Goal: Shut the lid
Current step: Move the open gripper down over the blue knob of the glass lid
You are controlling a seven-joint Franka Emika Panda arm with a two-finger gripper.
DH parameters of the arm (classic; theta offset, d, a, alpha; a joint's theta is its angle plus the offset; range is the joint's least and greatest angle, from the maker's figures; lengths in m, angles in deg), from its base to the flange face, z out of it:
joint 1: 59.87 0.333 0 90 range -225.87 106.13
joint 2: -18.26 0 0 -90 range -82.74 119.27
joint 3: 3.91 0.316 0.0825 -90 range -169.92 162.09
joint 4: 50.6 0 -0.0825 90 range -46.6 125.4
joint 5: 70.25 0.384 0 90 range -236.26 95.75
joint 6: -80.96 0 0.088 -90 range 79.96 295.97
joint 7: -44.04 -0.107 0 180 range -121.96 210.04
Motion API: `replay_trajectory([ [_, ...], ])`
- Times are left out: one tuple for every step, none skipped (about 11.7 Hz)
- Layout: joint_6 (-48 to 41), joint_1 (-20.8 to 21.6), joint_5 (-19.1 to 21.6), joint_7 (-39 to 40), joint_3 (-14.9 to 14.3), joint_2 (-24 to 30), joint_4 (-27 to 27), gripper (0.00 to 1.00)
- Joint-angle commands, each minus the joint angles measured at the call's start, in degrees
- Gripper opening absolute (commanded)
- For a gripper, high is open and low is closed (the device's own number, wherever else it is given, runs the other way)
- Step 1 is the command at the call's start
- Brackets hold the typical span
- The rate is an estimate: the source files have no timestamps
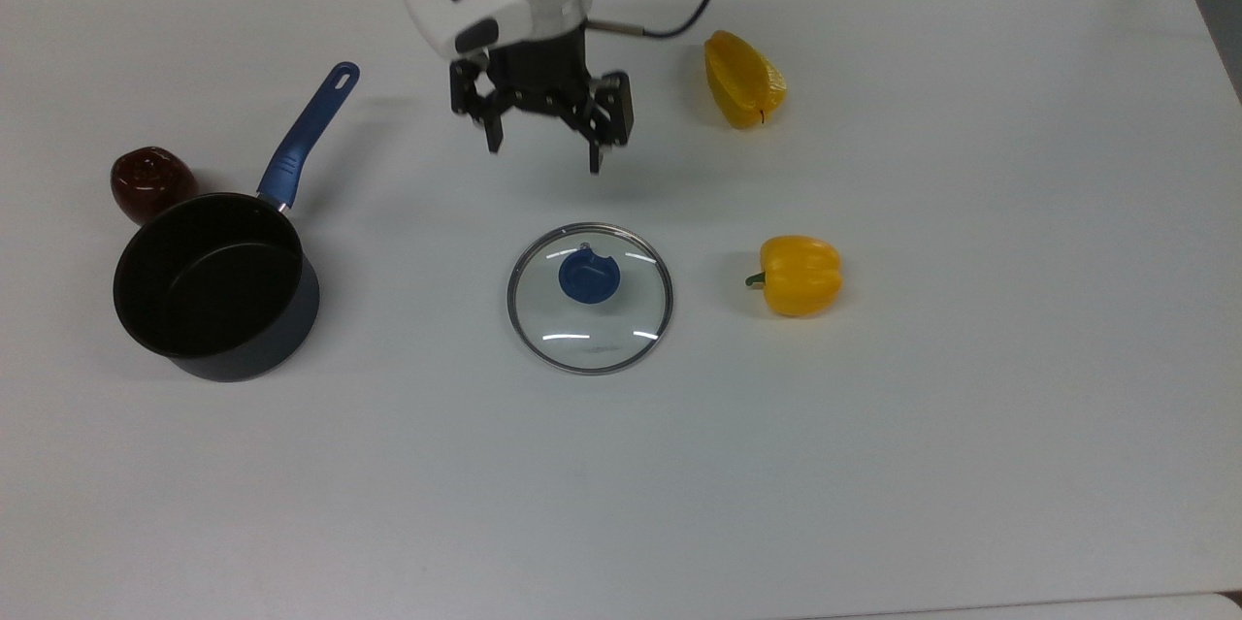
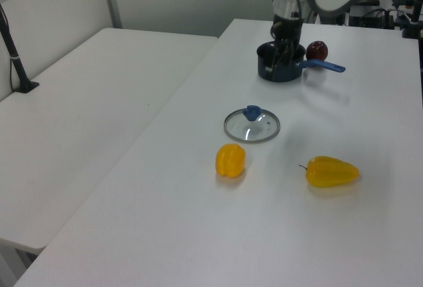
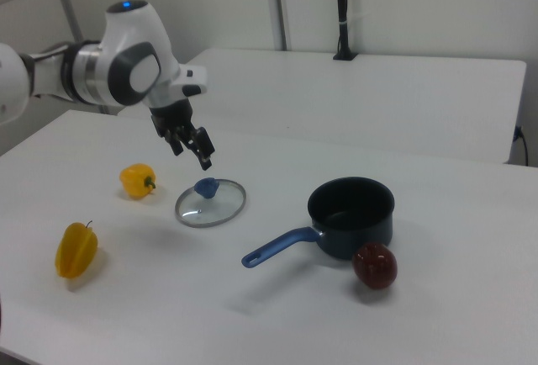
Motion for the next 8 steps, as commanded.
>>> replay_trajectory([
  [9.6, 2.4, -1.6, -4.9, -0.3, -6.1, -0.4, 1.0],
  [12.0, 3.1, -3.1, -6.8, -0.3, -8.1, -0.5, 1.0],
  [13.5, 3.3, -4.7, -8.3, -0.3, -9.5, -0.5, 1.0],
  [14.9, 3.4, -5.5, -9.2, -0.3, -10.9, -0.5, 1.0],
  [15.9, 3.8, -5.6, -9.3, -0.3, -11.7, -0.5, 1.0],
  [16.9, 4.1, -5.6, -9.4, -0.4, -12.8, -0.5, 1.0],
  [17.2, 4.1, -5.6, -9.4, -0.4, -13.4, -0.6, 1.0],
  [17.6, 4.2, -5.6, -10.0, -0.4, -13.6, -0.6, 1.0],
])
